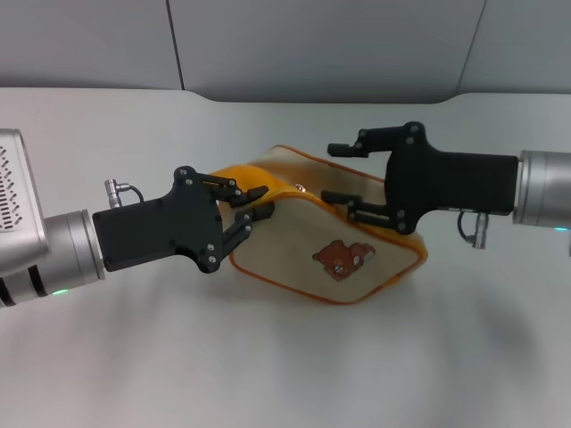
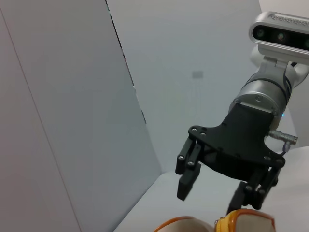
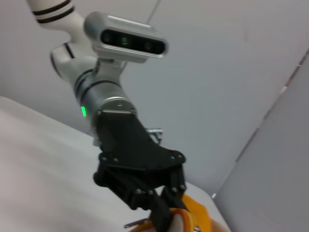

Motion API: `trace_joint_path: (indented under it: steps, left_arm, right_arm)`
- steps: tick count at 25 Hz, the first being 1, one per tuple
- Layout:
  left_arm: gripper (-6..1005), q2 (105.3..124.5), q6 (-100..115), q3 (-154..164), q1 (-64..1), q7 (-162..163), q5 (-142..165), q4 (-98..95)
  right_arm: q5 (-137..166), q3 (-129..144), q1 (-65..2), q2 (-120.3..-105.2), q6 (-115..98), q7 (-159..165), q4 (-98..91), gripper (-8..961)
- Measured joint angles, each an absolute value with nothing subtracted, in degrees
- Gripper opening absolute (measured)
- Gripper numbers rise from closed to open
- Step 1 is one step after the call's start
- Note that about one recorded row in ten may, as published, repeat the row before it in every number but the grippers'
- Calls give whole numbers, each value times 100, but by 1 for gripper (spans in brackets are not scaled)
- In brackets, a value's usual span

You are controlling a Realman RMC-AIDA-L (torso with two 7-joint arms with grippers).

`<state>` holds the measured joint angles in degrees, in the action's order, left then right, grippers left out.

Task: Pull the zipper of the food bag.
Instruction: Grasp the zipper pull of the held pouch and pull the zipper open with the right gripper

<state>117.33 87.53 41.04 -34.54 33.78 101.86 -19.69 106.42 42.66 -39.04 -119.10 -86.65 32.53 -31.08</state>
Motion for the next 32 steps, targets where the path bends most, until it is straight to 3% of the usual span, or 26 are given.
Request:
trace_joint_path:
  steps: [14, 32]
  left_arm:
    - [111, 11733, 8771, 4094, -3454, 3384, 10192, -1987]
    - [98, 11742, 8779, 4061, -3399, 3355, 10159, -1996]
  right_arm:
    - [10639, 4837, -4049, -11956, -8434, 3245, -3047, 447]
    - [10569, 5079, -4230, -11971, -8100, 3242, -2844, 322]
